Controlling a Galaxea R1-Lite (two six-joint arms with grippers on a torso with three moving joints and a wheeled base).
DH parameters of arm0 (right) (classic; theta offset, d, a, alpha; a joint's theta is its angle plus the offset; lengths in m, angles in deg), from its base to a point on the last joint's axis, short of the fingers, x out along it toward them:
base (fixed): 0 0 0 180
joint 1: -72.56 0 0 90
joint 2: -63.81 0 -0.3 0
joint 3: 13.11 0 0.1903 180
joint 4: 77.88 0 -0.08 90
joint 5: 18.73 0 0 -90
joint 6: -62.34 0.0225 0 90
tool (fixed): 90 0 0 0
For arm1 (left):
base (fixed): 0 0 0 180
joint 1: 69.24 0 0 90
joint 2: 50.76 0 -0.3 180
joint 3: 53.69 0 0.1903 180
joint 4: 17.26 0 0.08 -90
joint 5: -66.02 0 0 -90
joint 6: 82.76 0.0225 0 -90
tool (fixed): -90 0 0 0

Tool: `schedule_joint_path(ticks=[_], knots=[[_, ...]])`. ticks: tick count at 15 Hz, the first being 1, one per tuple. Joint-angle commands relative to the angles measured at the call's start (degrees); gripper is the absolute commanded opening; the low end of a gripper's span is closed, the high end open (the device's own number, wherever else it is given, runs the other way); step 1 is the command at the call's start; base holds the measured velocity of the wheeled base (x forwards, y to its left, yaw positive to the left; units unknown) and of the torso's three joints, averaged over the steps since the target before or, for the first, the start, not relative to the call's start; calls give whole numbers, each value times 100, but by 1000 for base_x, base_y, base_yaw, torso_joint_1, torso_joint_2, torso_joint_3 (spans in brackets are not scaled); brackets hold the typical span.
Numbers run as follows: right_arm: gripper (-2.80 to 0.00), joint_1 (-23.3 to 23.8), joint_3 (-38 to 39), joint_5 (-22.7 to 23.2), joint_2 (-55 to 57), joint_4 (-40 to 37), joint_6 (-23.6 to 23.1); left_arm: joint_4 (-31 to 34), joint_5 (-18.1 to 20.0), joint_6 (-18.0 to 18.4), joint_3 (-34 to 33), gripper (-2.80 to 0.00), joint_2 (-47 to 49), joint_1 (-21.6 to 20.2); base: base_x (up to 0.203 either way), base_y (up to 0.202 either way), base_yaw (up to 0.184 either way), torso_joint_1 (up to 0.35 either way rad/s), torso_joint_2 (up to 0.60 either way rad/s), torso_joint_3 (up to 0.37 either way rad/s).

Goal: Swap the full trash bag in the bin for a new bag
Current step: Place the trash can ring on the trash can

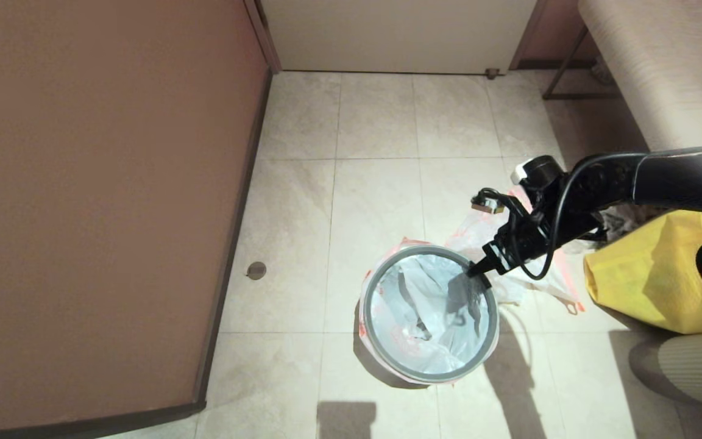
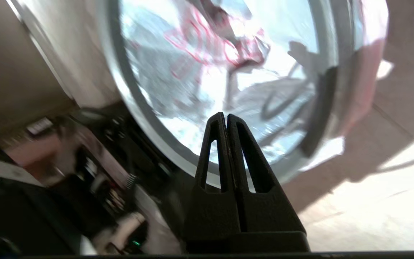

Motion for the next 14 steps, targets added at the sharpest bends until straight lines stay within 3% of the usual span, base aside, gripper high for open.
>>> schedule_joint_path(ticks=[1,5,9,14], knots=[[-280,168,-61,33,291,-72,-461,1,0,6,0,-280,7,-2,0,0,0,0,0,0],[-280,346,-108,60,628,-46,-1287,1,0,6,0,-280,7,-2,0,0,0,0,0,0],[-280,526,-109,704,1060,685,-1375,1,0,6,0,-280,7,-2,0,0,0,0,0,0],[-280,469,-109,835,1026,689,-1376,1,0,6,0,-280,7,-2,0,0,0,0,0,0]])
